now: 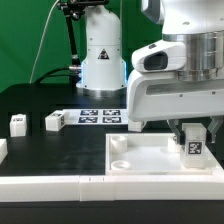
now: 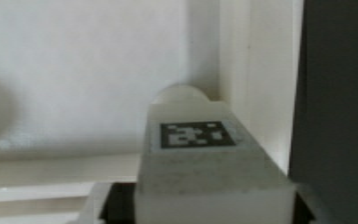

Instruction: Assemble one leg

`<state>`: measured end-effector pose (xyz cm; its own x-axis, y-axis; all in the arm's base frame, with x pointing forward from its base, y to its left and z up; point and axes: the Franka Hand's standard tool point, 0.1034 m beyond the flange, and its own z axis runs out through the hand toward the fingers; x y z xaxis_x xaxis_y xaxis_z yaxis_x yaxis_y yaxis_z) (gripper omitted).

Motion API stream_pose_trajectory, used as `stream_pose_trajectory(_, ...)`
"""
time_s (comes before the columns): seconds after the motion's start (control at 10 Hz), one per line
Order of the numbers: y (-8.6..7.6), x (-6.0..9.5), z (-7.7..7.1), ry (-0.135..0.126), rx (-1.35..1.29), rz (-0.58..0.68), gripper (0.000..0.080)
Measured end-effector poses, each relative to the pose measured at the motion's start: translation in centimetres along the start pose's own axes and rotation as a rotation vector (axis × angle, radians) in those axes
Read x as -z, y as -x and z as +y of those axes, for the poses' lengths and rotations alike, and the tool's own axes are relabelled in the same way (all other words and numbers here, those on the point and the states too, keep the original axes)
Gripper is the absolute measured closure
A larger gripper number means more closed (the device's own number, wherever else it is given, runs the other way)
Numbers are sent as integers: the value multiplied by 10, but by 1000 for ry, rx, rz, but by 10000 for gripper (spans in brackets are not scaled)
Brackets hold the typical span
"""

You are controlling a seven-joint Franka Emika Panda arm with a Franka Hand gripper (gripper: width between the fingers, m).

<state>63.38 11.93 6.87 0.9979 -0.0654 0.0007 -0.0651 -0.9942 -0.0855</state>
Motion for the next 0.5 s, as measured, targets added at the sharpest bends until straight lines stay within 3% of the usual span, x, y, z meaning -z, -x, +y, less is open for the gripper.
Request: stream_pose_trajectory(0.5,0,-2,1,-8,-570,14,508)
